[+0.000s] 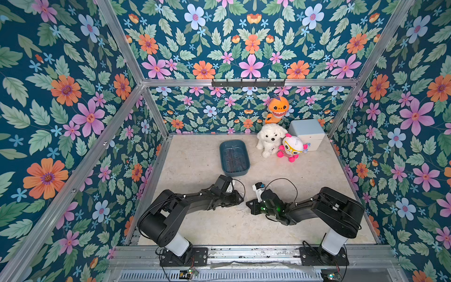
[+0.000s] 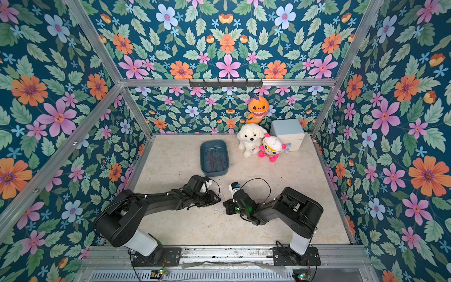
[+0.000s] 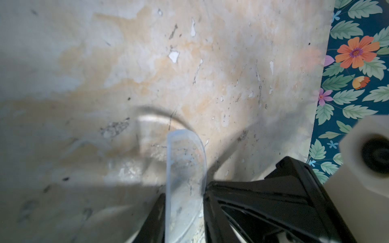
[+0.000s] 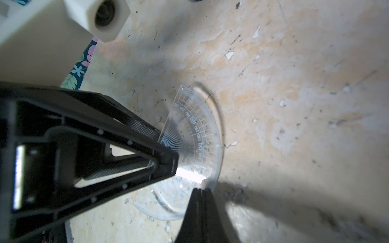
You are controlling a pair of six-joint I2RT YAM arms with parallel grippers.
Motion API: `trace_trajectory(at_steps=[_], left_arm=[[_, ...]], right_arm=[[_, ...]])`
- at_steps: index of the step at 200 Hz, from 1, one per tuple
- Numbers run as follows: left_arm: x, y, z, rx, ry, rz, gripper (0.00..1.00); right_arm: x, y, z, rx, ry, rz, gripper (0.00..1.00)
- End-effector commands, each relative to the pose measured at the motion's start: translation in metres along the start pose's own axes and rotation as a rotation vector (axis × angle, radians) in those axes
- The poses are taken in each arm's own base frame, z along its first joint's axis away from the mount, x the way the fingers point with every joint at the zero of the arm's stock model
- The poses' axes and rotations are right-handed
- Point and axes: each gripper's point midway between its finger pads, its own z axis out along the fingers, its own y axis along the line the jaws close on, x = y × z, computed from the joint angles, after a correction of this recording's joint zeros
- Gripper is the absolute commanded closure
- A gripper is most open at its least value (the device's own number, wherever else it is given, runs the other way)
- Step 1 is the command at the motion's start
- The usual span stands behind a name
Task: Put the scattered rulers into the storage box
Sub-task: Pick up the ruler from the center of the board.
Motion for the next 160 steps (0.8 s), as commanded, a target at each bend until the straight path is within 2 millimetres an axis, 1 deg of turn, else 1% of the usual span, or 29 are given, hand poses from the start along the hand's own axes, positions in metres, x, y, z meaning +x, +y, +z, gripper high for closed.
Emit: trace_trajectory(at_steps=[1,11,27,41,44,46,49,56,71,92,110,124,139,151,160], left_arm=[[0.007,0.006,0.001,-0.016,0.025,-0.012,0.80],[0.008,0.006,0.001,-0.016,0.026,-0.013,0.86],[0.008,0.005,0.000,-0.016,0.025,-0.011,0.92],[0.006,0.002,-0.004,-0.014,0.022,0.000,1.00],[0.006,0.001,-0.005,-0.011,0.023,0.004,1.00],[0.005,-0.001,-0.006,-0.008,0.021,0.007,1.00],[0.004,-0.004,-0.007,-0.002,0.019,0.014,1.00],[0.000,-0.011,-0.011,0.016,0.013,0.033,1.00],[-0.007,-0.032,-0.021,0.067,0.011,0.092,1.00],[-0.016,-0.062,-0.038,0.151,0.022,0.198,1.00],[-0.021,-0.088,-0.053,0.255,0.025,0.268,1.00],[-0.022,-0.104,-0.062,0.321,0.044,0.308,1.00],[-0.022,-0.112,-0.068,0.361,0.072,0.343,1.00],[-0.024,-0.117,-0.072,0.387,0.083,0.358,1.00],[-0.025,-0.120,-0.075,0.415,0.088,0.366,1.00]], right_arm=[[0.026,-0.022,0.000,0.081,0.096,0.016,1.00],[0.026,-0.021,0.000,0.079,0.097,0.017,1.00],[0.024,-0.019,-0.003,0.072,0.093,0.015,1.00],[0.016,-0.008,-0.012,0.048,0.081,0.005,1.00],[0.013,-0.006,-0.013,0.041,0.079,0.003,1.00],[0.014,-0.006,-0.014,0.041,0.085,0.003,1.00],[0.004,0.003,-0.019,0.018,0.066,-0.003,1.00],[-0.003,0.011,-0.026,-0.002,0.064,-0.013,1.00],[-0.018,0.023,-0.038,-0.053,0.074,-0.022,1.00],[-0.041,0.029,-0.057,-0.165,0.087,0.003,0.99],[-0.063,0.035,-0.075,-0.290,0.090,0.023,0.93],[-0.078,0.040,-0.089,-0.370,0.088,0.023,0.85],[-0.095,0.043,-0.104,-0.432,0.059,0.014,0.75],[-0.105,0.044,-0.112,-0.470,0.040,0.011,0.69],[-0.112,0.046,-0.116,-0.497,0.027,0.013,0.62]])
